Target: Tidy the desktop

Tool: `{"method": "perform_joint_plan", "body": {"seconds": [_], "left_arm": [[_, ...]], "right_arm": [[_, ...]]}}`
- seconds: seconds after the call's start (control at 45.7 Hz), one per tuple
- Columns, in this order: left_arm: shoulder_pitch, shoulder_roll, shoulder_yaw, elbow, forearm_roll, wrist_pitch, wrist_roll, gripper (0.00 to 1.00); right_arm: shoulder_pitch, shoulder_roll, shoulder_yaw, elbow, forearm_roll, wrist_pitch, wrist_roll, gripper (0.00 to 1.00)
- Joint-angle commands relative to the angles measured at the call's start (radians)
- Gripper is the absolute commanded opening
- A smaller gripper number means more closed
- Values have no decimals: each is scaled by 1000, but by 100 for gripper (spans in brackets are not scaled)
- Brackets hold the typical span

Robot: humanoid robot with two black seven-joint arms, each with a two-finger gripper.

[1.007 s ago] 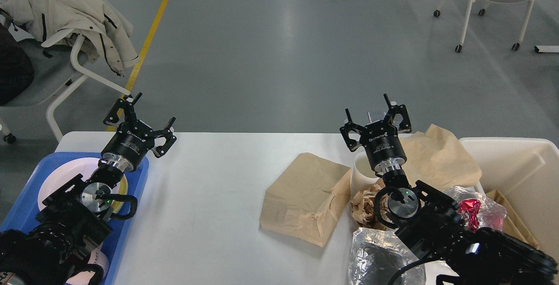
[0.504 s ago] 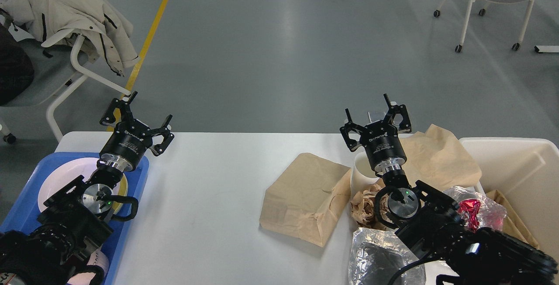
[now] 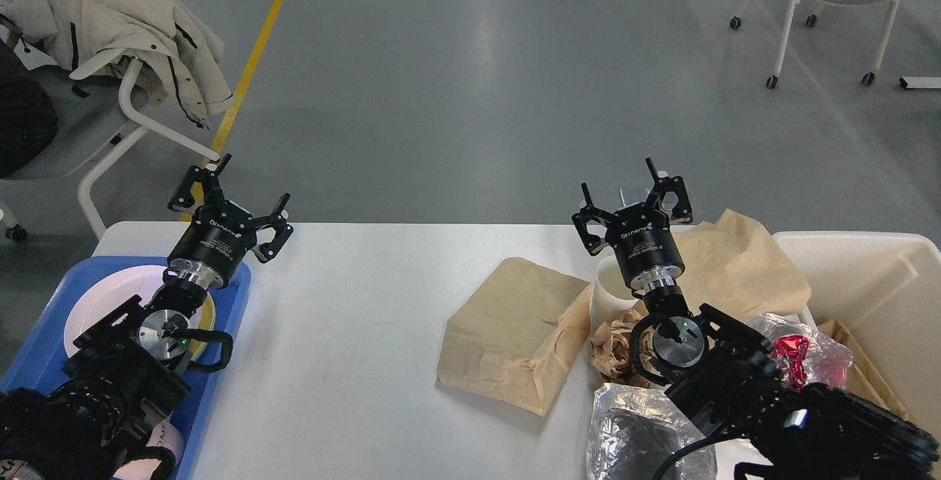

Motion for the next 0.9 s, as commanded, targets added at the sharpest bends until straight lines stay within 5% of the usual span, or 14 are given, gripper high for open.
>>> {"method": "perform_joint_plan", "body": {"seconds": [0.0, 0.525, 0.876], "left_arm": [[0, 0, 0, 0, 0, 0, 0, 100], [0, 0, 0, 0, 0, 0, 0, 100], [0, 0, 0, 0, 0, 0, 0, 100]], "right_arm": [[0, 2, 0, 0, 0, -2, 0, 100], [34, 44, -3, 21, -3, -2, 2, 100], [343, 12, -32, 103, -25, -136, -31, 100]]}}
